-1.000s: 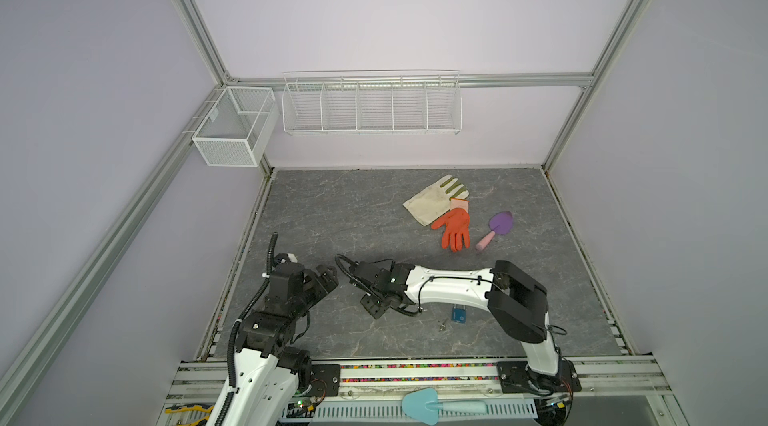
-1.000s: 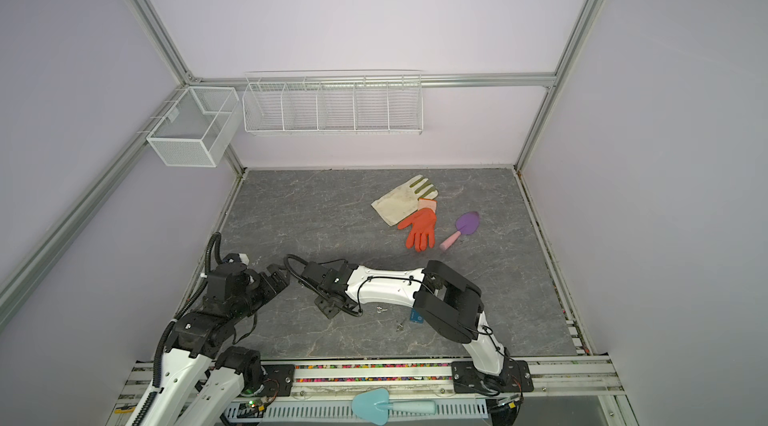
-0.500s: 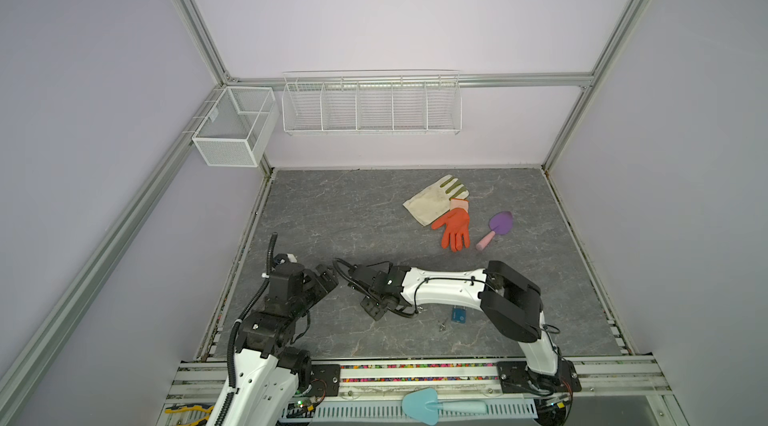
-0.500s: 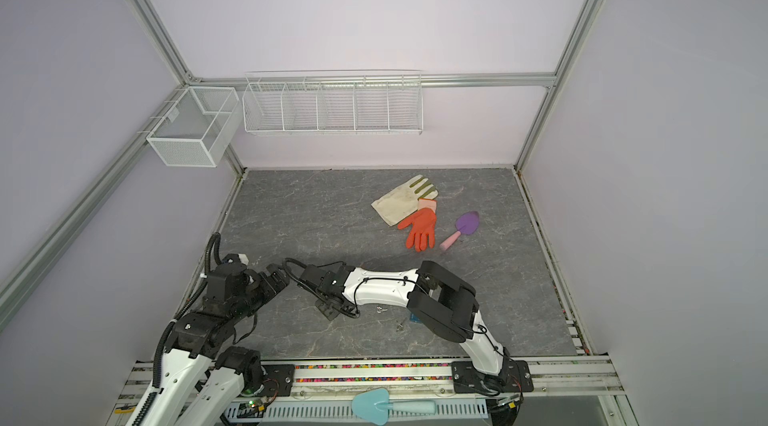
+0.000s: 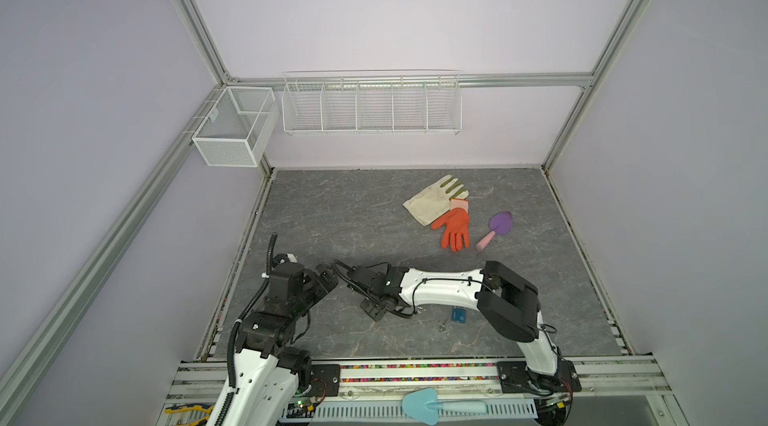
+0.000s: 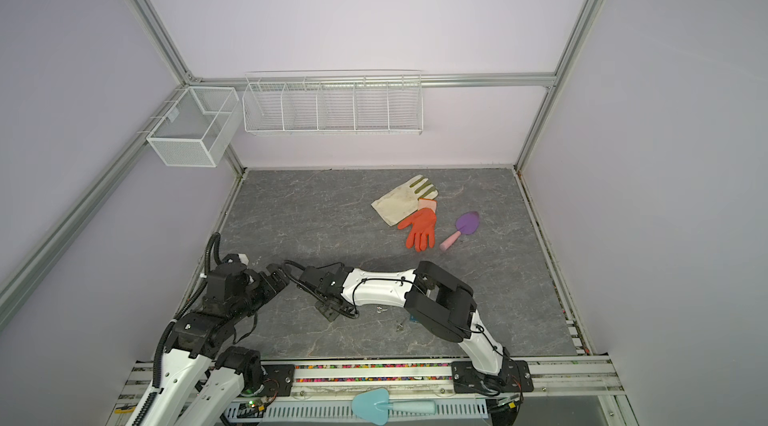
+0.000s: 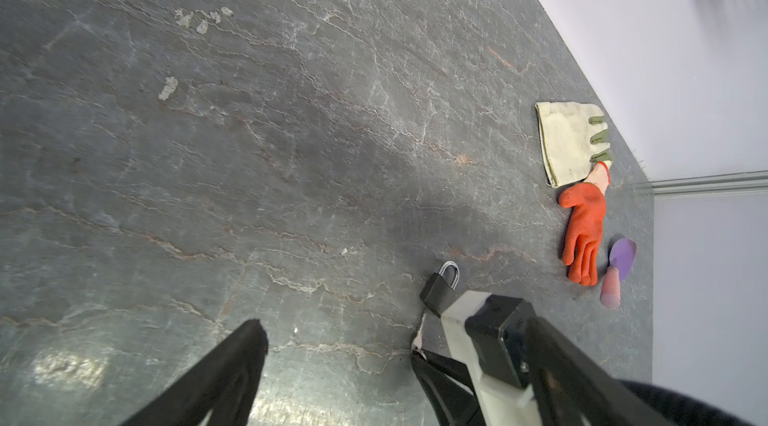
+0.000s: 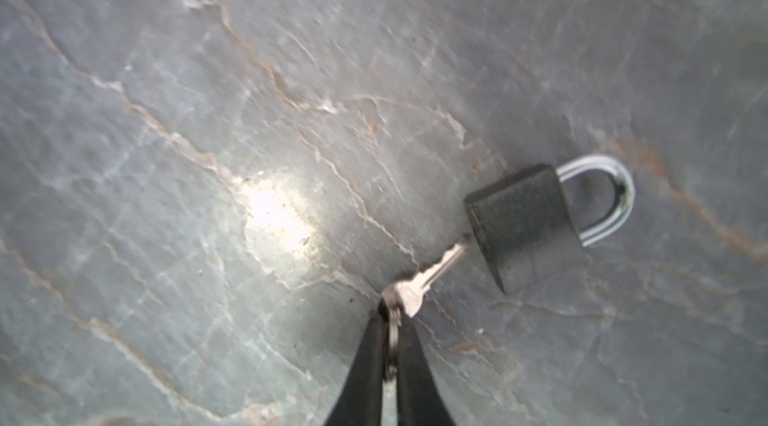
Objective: Unlock with the key
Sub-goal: 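Close the right gripper on the silver key's ring and lift it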
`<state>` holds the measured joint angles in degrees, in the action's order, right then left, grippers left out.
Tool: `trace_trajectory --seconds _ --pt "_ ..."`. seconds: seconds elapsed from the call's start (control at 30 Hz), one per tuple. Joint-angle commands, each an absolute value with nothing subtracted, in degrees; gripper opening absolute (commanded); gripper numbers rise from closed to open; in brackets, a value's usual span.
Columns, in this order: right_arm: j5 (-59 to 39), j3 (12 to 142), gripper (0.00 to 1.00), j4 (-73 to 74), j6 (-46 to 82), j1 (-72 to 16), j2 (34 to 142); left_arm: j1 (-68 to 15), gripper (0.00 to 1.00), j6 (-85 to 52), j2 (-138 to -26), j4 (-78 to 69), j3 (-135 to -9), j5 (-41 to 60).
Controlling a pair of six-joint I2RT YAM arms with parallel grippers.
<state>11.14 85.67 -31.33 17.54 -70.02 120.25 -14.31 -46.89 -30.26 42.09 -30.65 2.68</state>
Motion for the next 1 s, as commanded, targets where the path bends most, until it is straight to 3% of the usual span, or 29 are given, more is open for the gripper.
trace_trajectory --seconds 0.0,0.5,0.77,0.97 --pt "11.7 86.0 0.08 -32.3 16.7 -70.5 121.7 -14.6 0.97 -47.6 -30.0 42.2 -31.0 2.7" --pt "15.9 75.5 0.06 -24.0 9.7 -70.4 108.2 -14.5 0.97 -49.2 -30.0 41.0 -33.3 8.3" --pt "17.2 67.2 0.07 -16.7 -2.0 -70.4 96.4 -14.5 0.93 -49.9 -30.8 34.0 -35.8 20.6" --pt "16.2 61.4 0.07 -11.1 -10.7 -70.0 86.0 -15.2 0.90 -48.2 -32.6 32.8 -38.8 24.2"
